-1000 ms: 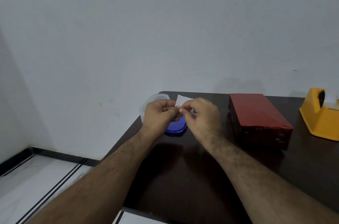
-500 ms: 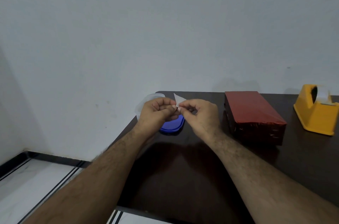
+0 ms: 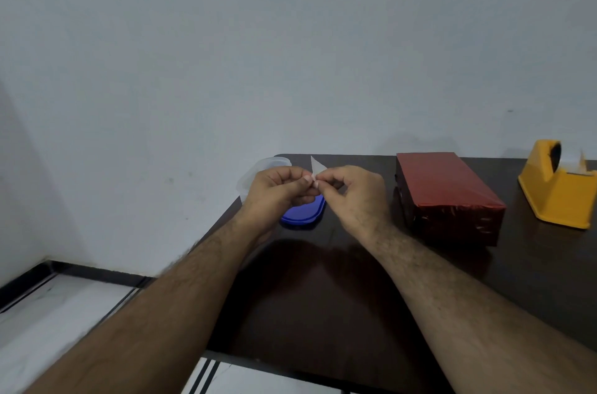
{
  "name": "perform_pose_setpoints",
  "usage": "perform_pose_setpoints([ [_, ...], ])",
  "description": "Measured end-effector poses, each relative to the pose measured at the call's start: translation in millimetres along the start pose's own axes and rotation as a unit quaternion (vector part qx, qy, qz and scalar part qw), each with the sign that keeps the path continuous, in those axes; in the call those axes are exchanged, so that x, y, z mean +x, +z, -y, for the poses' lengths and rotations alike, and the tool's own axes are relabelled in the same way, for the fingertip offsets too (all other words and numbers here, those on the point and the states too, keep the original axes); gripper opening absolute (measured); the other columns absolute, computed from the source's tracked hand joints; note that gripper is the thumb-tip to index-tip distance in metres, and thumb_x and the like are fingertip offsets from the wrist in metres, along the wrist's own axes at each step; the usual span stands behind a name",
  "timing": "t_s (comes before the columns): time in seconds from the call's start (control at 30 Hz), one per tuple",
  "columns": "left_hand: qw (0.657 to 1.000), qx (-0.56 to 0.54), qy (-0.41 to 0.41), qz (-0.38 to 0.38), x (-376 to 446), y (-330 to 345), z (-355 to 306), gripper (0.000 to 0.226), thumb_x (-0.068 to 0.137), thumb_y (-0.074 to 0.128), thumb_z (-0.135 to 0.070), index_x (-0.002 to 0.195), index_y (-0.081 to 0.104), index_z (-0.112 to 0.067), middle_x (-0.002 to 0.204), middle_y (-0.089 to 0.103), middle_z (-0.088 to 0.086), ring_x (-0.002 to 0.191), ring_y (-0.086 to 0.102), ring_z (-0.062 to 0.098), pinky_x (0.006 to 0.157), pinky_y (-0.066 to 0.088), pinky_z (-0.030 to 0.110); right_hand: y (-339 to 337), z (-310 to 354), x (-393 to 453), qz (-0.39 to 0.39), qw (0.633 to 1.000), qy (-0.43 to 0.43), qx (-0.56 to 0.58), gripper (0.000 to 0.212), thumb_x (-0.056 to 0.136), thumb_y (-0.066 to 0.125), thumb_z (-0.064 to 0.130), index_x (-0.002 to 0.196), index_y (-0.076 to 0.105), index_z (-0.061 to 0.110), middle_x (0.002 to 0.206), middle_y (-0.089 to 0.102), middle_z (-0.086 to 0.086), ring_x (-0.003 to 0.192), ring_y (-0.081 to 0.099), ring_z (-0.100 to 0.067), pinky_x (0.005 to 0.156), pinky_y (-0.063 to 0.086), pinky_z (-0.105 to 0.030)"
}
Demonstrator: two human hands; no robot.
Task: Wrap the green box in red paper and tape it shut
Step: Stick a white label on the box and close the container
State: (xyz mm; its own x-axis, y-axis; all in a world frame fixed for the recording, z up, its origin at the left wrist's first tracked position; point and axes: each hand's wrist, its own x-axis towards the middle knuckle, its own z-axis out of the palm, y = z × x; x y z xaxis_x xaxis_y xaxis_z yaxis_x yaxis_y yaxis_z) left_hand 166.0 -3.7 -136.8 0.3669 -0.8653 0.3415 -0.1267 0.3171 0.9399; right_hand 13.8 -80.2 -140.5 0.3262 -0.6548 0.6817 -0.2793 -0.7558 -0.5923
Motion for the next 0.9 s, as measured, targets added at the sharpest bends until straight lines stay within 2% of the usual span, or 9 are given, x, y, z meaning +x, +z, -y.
perform_pose_setpoints([
  [0.23, 0.999, -0.025, -0.014, 0.019, 1, 1, 0, 0.019, 0.102, 0.065, -0.004, 0.094, 0.081, -0.009, 0.095, 0.079, 0.016, 0.092, 0.076, 0.023, 0.087, 0.062, 0.032, 0, 1, 0, -0.007, 0.999, 0.017, 0.045, 0.010, 0.090, 0.082, 0.021, 0.098, 0.085, 0.025, 0.080, 0.072, 0.022, 0.078, 0.068, 0.008, 0.066, 0.049, -0.004],
  [0.4, 0.999, 0.034, 0.011, 0.004, 3, -2, 1, 0.015, 0.101, 0.067, -0.004, 0.096, 0.082, -0.008, 0.091, 0.078, 0.016, 0.086, 0.071, 0.022, 0.085, 0.059, 0.034, -1, 1, 2, 0.013, 0.994, 0.053, 0.090, 0.011, 0.089, 0.083, 0.017, 0.097, 0.085, 0.023, 0.080, 0.076, 0.018, 0.076, 0.072, 0.006, 0.066, 0.055, -0.007],
  [0.57, 0.992, 0.112, 0.053, -0.007, 1, 1, 0, 0.012, 0.101, 0.068, -0.007, 0.103, 0.080, -0.004, 0.092, 0.079, 0.013, 0.089, 0.074, 0.024, 0.086, 0.062, 0.035, -4, 5, 1, 0.008, 0.991, 0.083, 0.102, 0.008, 0.087, 0.082, 0.016, 0.090, 0.084, 0.024, 0.073, 0.074, 0.017, 0.072, 0.070, 0.006, 0.059, 0.051, -0.006],
  [0.67, 0.991, 0.118, 0.054, -0.012, 1, 3, -2, 0.012, 0.102, 0.066, -0.005, 0.100, 0.078, -0.006, 0.089, 0.078, 0.008, 0.088, 0.072, 0.019, 0.083, 0.061, 0.030, -5, 6, 3, 0.016, 0.984, 0.120, 0.134, 0.010, 0.088, 0.080, 0.015, 0.085, 0.084, 0.023, 0.073, 0.076, 0.012, 0.073, 0.072, -0.001, 0.062, 0.054, -0.010],
  [0.73, 0.992, 0.115, 0.048, -0.021, 2, 3, -2, 0.015, 0.102, 0.064, -0.004, 0.096, 0.077, -0.009, 0.086, 0.076, 0.006, 0.086, 0.071, 0.019, 0.082, 0.060, 0.030, -7, 7, 4, 0.014, 0.968, 0.168, 0.183, 0.013, 0.086, 0.075, 0.010, 0.079, 0.082, 0.019, 0.074, 0.077, 0.005, 0.072, 0.073, -0.006, 0.067, 0.059, -0.018],
  [0.83, 0.995, 0.083, 0.030, -0.039, 4, 2, -2, 0.020, 0.103, 0.060, -0.001, 0.091, 0.073, -0.010, 0.082, 0.074, 0.005, 0.084, 0.070, 0.017, 0.083, 0.058, 0.033, -11, 8, 7, -0.025, 0.927, 0.257, 0.273, 0.013, 0.085, 0.069, 0.006, 0.075, 0.077, 0.007, 0.074, 0.076, -0.008, 0.066, 0.068, -0.011, 0.060, 0.053, -0.012],
  [0.9, 0.997, 0.056, 0.017, -0.050, 5, 2, -2, 0.023, 0.103, 0.057, 0.000, 0.089, 0.072, -0.010, 0.081, 0.073, 0.005, 0.085, 0.068, 0.019, 0.083, 0.057, 0.035, -15, 5, 9, -0.051, 0.900, 0.313, 0.298, 0.013, 0.085, 0.069, 0.010, 0.073, 0.076, 0.009, 0.072, 0.076, -0.005, 0.066, 0.067, -0.012, 0.060, 0.050, -0.018],
])
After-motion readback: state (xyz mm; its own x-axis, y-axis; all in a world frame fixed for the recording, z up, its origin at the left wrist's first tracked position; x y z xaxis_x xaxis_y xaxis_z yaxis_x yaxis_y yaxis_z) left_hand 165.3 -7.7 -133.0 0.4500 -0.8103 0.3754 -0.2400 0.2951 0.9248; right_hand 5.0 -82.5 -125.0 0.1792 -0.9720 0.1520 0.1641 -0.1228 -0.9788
